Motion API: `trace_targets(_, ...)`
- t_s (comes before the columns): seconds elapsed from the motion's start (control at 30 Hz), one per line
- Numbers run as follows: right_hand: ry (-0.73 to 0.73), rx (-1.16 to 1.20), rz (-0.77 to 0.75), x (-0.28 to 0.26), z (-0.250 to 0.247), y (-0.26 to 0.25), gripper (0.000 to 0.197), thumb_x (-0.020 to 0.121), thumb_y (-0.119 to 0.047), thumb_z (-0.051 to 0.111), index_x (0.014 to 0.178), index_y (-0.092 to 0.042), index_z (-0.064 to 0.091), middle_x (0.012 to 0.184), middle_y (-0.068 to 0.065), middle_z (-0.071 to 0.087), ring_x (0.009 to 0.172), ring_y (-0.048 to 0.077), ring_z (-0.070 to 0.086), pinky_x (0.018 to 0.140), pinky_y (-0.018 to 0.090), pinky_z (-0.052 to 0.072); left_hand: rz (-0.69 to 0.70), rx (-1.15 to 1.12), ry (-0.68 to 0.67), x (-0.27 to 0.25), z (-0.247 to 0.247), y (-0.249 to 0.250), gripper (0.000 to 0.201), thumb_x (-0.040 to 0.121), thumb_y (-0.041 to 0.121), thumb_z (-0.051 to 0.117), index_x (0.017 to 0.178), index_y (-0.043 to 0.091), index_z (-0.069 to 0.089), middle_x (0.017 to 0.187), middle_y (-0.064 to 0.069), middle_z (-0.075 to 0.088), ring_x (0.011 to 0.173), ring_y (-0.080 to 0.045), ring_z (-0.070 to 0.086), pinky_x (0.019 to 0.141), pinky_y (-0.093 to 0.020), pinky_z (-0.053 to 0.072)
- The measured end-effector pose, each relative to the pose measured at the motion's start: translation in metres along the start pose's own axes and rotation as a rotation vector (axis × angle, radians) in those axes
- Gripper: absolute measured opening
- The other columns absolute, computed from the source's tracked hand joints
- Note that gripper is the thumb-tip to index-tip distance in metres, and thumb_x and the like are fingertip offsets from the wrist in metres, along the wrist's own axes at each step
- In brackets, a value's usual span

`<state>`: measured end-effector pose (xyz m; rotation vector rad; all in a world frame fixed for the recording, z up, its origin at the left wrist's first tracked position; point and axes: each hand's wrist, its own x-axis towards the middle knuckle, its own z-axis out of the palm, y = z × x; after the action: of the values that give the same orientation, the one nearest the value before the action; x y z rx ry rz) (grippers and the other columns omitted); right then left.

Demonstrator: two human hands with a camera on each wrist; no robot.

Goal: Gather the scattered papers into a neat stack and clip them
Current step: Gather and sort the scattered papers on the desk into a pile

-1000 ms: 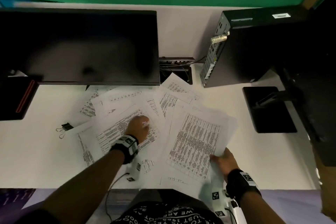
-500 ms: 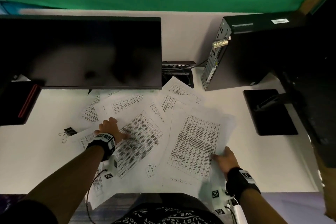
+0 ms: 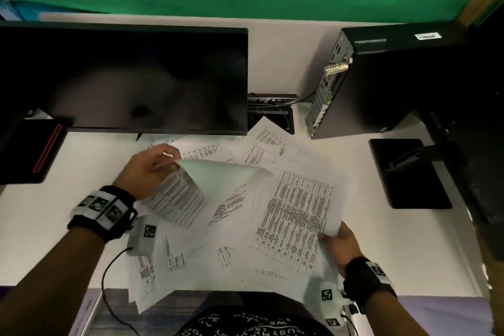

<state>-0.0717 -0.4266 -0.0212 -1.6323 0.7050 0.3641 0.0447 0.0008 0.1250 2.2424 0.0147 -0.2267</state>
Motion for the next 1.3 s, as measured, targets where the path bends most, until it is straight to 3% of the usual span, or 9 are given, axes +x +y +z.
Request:
trace_targets(0.1, -0.013, 0.023, -0.035, -0.006, -0.001, -0.012, 0.039, 0.091, 0.008, 0.058, 0.117, -0.021, 0.059, 0.108, -0.005, 0.069, 0.097, 0.009, 0.065, 0.083, 0.028, 0.051, 0.040, -0.416, 0.077, -0.003, -0.017, 0.022, 0.025, 0.089, 0.004, 0.063, 0.106, 0.021, 0.068, 0.093, 0.003, 0.075, 0.080, -0.018, 0.070, 0.068, -0.027, 0.058)
trace_targets(0.2, -0.051, 0.039, -0.053, -0.008, 0.003, -0.025, 0.037, 0.091, 0.007, 0.061, 0.115, -0.021, 0.062, 0.111, -0.002, 0.072, 0.102, 0.014, 0.068, 0.089, 0.034, 0.052, -0.099, -0.673, 0.036, 0.002, -0.008, 0.025, 0.031, 0.085, 0.009, 0.064, 0.115, 0.003, 0.063, 0.107, -0.017, 0.071, 0.089, -0.028, 0.072, 0.073, -0.037, 0.059)
trace_targets(0.37, -0.164, 0.067, -0.115, -0.012, 0.023, -0.055, 0.039, 0.091, 0.008, 0.061, 0.117, -0.021, 0.063, 0.111, -0.004, 0.076, 0.101, 0.013, 0.072, 0.091, 0.037, 0.054, -0.287, -0.312, -0.068, 0.000, 0.055, -0.016, 0.040, 0.077, 0.047, 0.072, 0.076, 0.010, 0.057, 0.075, -0.002, 0.064, 0.073, -0.024, 0.060, 0.070, -0.034, 0.045)
trace_targets(0.47, -0.184, 0.075, -0.173, -0.012, 0.031, -0.068, 0.042, 0.090, 0.007, 0.062, 0.125, -0.016, 0.062, 0.119, 0.000, 0.073, 0.111, 0.019, 0.069, 0.098, 0.041, 0.052, -0.377, -0.369, -0.112, -0.008, 0.090, -0.040, 0.028, 0.081, 0.048, 0.070, 0.093, 0.022, 0.068, 0.098, 0.007, 0.072, 0.098, -0.018, 0.065, 0.092, -0.044, 0.048)
trace_targets(0.57, -0.174, 0.106, -0.194, -0.010, 0.030, -0.072, 0.045, 0.090, 0.007, 0.062, 0.128, -0.015, 0.060, 0.124, 0.002, 0.071, 0.116, 0.022, 0.066, 0.104, 0.046, 0.048, -0.430, -0.434, -0.041, -0.015, 0.107, -0.044, 0.033, 0.080, 0.048, 0.070, 0.102, 0.025, 0.068, 0.105, 0.006, 0.072, 0.108, -0.021, 0.064, 0.098, -0.046, 0.047)
trace_targets(0.7, -0.152, 0.017, -0.217, -0.017, 0.027, -0.079, 0.041, 0.090, 0.011, 0.059, 0.118, -0.019, 0.064, 0.114, -0.001, 0.075, 0.107, 0.020, 0.071, 0.099, 0.045, 0.052, -0.309, -0.263, -0.065, -0.016, 0.122, -0.024, 0.032, 0.089, 0.048, 0.060, 0.110, 0.024, 0.061, 0.100, 0.005, 0.068, 0.095, -0.016, 0.063, 0.083, -0.035, 0.051)
trace_targets(0.9, 0.172, -0.131, -0.278, -0.015, -0.012, -0.090, 0.037, 0.091, 0.000, 0.062, 0.103, -0.035, 0.063, 0.113, 0.002, 0.073, 0.108, 0.027, 0.067, 0.100, 0.054, 0.051, -0.276, -0.126, -0.039, -0.003, 0.123, -0.026, 0.030, 0.096, 0.037, 0.052, 0.118, 0.017, 0.055, 0.097, 0.001, 0.064, 0.087, -0.018, 0.062, 0.063, -0.024, 0.044)
trace_targets(1.13, 0.315, -0.027, -0.394, -0.030, -0.044, -0.110, 0.029, 0.092, -0.001, 0.065, 0.118, -0.008, 0.057, 0.117, 0.007, 0.067, 0.110, 0.027, 0.062, 0.104, 0.048, 0.047, 0.003, -0.204, -0.071, -0.005, 0.094, -0.007, 0.038, 0.094, 0.025, 0.057, 0.131, 0.026, 0.050, 0.124, 0.009, 0.063, 0.117, -0.015, 0.058, 0.100, -0.044, 0.046)
trace_targets(1.3, 0.370, 0.010, -0.451, -0.034, -0.046, -0.115, 0.023, 0.091, -0.004, 0.067, 0.112, -0.008, 0.057, 0.107, 0.005, 0.065, 0.101, 0.024, 0.060, 0.096, 0.043, 0.049, 0.117, -0.615, -0.285, -0.024, 0.042, 0.050, 0.034, 0.085, -0.001, 0.060, 0.112, 0.016, 0.069, 0.112, -0.006, 0.072, 0.103, -0.024, 0.069, 0.085, -0.035, 0.056)
